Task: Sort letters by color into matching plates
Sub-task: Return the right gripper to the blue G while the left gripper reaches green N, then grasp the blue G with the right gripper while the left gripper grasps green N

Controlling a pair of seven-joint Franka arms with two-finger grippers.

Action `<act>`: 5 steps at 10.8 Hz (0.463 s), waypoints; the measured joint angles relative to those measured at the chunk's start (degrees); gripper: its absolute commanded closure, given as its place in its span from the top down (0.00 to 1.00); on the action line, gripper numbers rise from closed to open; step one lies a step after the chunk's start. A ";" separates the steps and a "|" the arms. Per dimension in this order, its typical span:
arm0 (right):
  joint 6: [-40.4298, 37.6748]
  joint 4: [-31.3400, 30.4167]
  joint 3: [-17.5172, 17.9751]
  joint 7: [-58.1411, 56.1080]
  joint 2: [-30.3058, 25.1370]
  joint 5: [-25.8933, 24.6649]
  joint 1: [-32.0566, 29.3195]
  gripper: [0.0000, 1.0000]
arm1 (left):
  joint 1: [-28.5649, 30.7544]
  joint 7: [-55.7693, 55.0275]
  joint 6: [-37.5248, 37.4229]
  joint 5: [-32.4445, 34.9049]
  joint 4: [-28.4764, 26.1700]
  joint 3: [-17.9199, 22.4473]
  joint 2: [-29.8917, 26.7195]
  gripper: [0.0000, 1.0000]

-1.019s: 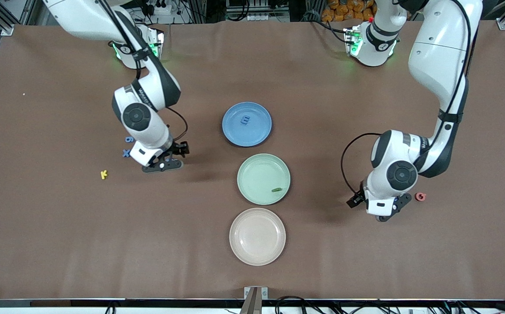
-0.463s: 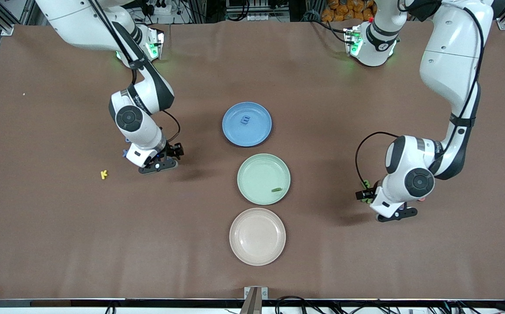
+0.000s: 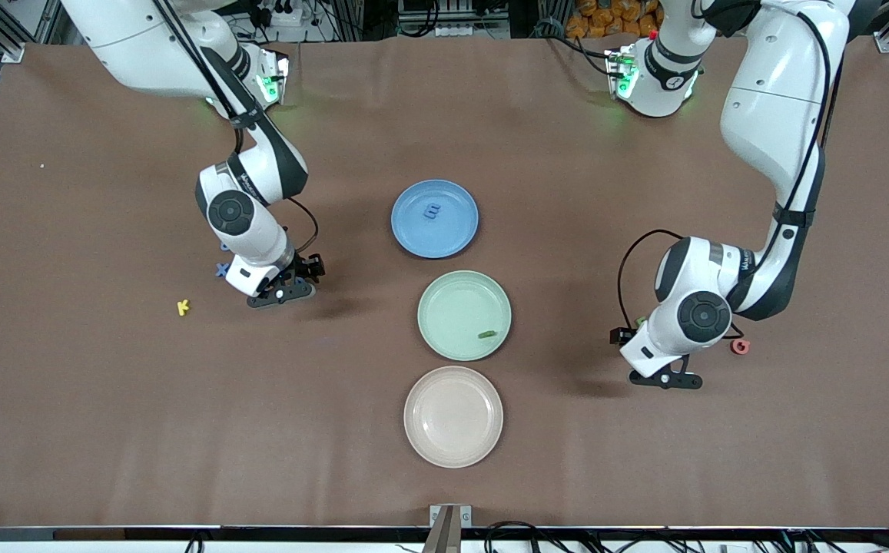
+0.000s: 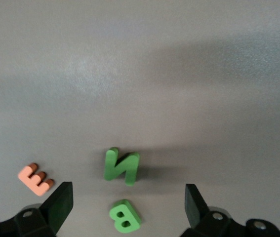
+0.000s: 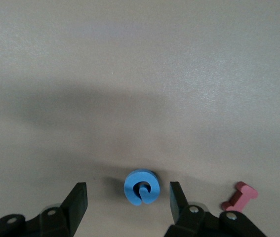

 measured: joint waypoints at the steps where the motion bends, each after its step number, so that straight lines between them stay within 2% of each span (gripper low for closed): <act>1: 0.66 0.00 -0.04 0.00 0.49 -0.30 -0.05 0.73 | -0.04 1.91 0.00 0.70 0.20 -0.01 -0.01 1.00; 5: 1.77 -0.01 -0.10 -0.01 1.71 -0.63 -0.32 0.72 | 1.28 11.23 0.02 0.70 1.03 -1.22 -0.63 1.00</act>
